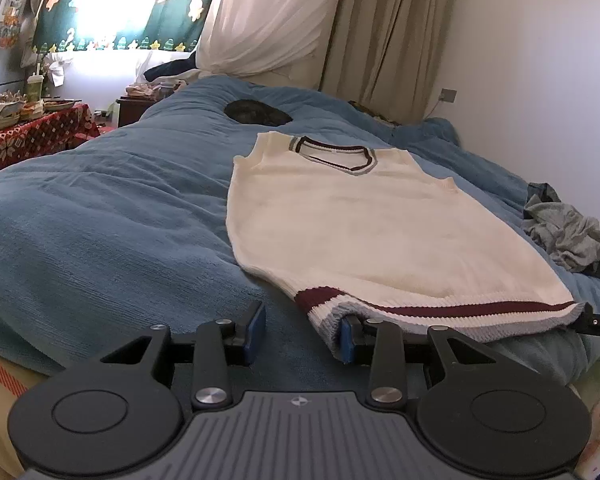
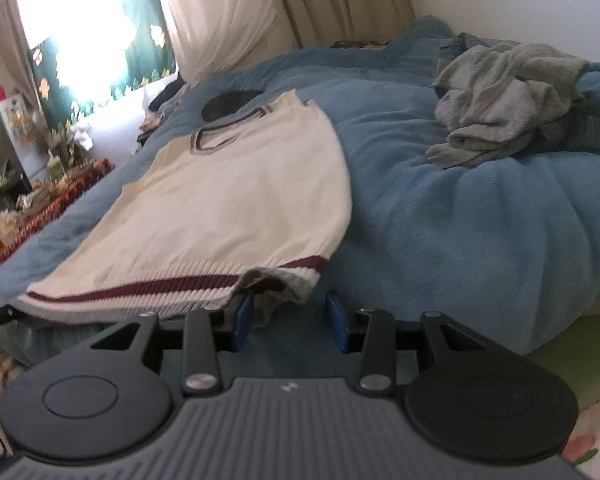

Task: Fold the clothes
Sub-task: 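Open the right gripper off the hem while the left gripper releases it too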

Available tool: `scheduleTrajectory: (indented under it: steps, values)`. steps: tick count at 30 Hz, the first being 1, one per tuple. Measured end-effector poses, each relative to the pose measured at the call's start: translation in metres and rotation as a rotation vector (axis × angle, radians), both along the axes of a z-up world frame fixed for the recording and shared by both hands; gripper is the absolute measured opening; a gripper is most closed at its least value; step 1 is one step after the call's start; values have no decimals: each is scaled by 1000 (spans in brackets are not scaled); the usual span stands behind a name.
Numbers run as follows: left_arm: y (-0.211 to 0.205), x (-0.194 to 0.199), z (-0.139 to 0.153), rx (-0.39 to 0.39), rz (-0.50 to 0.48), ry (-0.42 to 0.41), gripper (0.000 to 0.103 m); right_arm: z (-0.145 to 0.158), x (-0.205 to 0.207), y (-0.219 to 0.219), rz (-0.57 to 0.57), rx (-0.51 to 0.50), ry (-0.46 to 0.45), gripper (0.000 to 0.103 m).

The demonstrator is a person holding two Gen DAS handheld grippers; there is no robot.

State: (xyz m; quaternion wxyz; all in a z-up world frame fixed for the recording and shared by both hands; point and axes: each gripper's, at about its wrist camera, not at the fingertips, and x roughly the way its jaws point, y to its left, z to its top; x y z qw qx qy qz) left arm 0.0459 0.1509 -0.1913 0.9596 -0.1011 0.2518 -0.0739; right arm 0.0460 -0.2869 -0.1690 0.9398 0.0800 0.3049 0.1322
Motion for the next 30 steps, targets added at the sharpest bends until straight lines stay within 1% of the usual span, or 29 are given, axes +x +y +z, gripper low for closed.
scheduleTrajectory:
  steps: [2, 5, 9, 11, 14, 16, 19, 20, 21, 22, 23, 26, 28, 29, 30]
  values:
    - [1, 1, 0, -5, 1, -1, 37, 0, 1, 0, -35, -40, -13, 44]
    - [2, 1, 0, -14, 6, -1, 37, 1, 2, -8, -94, -50, -34, 45]
    - [-3, 5, -3, -19, -1, 10, 37, -2, 5, 2, -30, -52, -37, 44]
    - [-10, 8, -5, 3, -13, 19, 38, -4, 6, 10, -24, -70, -43, 44]
    - [-21, 8, -8, 53, -21, 7, 42, -8, 9, 13, -93, -112, -70, 44]
    - [-26, 9, -10, 77, -24, -1, 46, -10, 13, 12, -115, -137, -75, 45]
    - [-33, 12, -13, 82, -16, -5, 47, -12, 17, 18, -60, -111, -66, 44]
    - [-35, 13, -13, 102, -16, -7, 46, -13, 17, 21, -44, -123, -69, 39]
    - [-37, 13, -13, 122, -16, -10, 33, -13, 17, 24, -35, -144, -74, 33]
    - [-37, 13, -12, 153, -5, -11, 15, -14, 17, 25, -28, -168, -78, 30]
    - [-35, 13, -10, 177, 6, -8, 12, -14, 17, 25, -29, -196, -83, 26]
    - [-18, 8, -3, 232, 58, -14, 11, -15, 19, 9, -70, -285, -103, 25]
    - [-4, 5, 2, 286, 72, -24, 11, -13, 22, -6, -72, -303, -114, 26]
    - [0, 4, 5, 320, 69, -34, 11, -10, 23, -12, -76, -311, -119, 26]
    - [4, 2, 10, 374, 58, -56, 12, -6, 23, -16, -80, -324, -130, 26]
